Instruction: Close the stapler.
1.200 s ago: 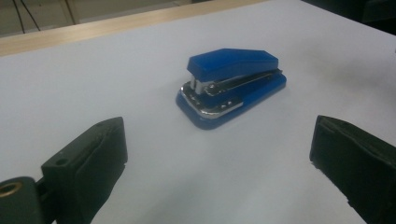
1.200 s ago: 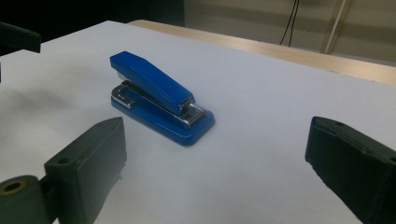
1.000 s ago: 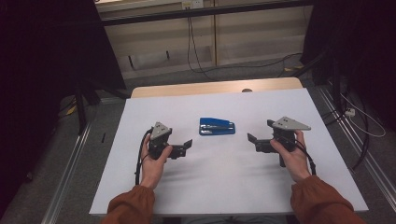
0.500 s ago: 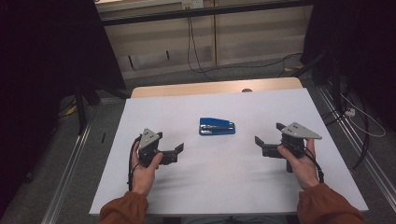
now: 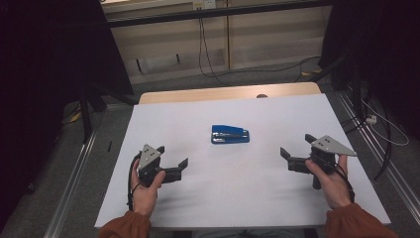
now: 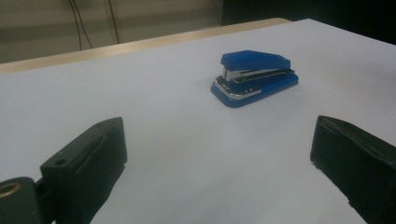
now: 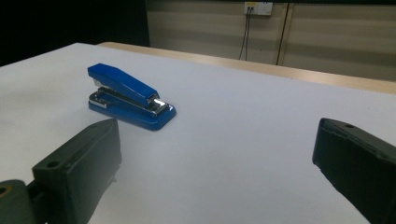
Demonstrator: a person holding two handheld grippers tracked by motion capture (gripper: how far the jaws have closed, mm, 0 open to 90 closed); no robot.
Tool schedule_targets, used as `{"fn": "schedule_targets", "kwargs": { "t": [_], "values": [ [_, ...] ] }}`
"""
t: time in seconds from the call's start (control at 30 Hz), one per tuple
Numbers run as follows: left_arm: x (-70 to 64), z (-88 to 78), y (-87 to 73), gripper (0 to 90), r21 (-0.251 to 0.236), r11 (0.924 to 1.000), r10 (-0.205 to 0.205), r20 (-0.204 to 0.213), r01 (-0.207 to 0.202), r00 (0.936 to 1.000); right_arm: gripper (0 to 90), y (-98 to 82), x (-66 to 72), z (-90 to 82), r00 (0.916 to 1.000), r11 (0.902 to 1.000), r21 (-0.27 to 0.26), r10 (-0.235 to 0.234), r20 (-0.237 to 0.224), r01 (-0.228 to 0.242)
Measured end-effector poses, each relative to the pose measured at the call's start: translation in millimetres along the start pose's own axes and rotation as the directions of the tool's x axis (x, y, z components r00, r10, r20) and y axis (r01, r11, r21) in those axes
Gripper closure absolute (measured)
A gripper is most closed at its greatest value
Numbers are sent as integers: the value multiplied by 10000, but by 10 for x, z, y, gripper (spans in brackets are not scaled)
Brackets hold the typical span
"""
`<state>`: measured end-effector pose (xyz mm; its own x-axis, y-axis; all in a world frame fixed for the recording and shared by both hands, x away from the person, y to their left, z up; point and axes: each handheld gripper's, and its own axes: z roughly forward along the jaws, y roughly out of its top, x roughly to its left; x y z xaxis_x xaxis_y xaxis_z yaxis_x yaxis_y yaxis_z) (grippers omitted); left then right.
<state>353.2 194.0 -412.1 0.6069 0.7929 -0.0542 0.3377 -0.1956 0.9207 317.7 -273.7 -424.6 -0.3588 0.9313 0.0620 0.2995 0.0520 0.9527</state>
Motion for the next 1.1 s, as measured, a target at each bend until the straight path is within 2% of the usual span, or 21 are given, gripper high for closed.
{"fn": "schedule_targets", "kwargs": {
  "t": [0.07,0.17,0.3,0.37,0.43,0.53,0.57,0.67,0.83,0.9,1.1],
  "values": [
    [18,-37,-7,39,24,10000,30,-83,-29,10000,10,-1,-17,-47,10000,10000,-14,-48,86,48],
    [33,-78,-32,39,-38,9998,-191,-176,190,9997,10,-38,-50,-119,9996,10000,-44,69,277,-68],
    [45,-132,-41,39,-53,9999,-100,-269,99,9996,3,-86,-91,-202,9985,9996,-59,275,463,-273],
    [50,-163,-43,39,14,9999,-116,-352,116,9993,0,-98,-92,-238,9981,9998,-65,197,579,-193],
    [75,-199,-65,39,66,9992,-384,-445,388,9983,0,-112,-83,-267,9979,9996,-134,259,587,-252],
    [94,-254,-92,40,20,9988,-483,-589,485,9971,0,-132,-77,-316,9976,9996,-152,254,637,-244],
    [98,-274,-97,39,2,9989,-467,-569,468,9973,0,-137,-79,-334,9973,9996,-169,241,689,-230],
    [57,-307,-112,40,-51,9999,-154,-1079,150,9940,0,-152,-98,-384,9957,9994,-256,251,888,-229],
    [50,-349,-126,40,-37,10000,-45,-939,42,9956,0,-213,-115,-465,9938,9997,-146,234,1085,-219],
    [55,-376,-135,40,-73,9997,-235,-894,230,9957,0,-226,-112,-510,9937,9998,-125,182,1102,-169],
    [72,-441,-179,40,-34,9992,-393,-935,391,9948,0,-298,-108,-606,9913,9997,-184,181,1302,-159]
  ]
}}
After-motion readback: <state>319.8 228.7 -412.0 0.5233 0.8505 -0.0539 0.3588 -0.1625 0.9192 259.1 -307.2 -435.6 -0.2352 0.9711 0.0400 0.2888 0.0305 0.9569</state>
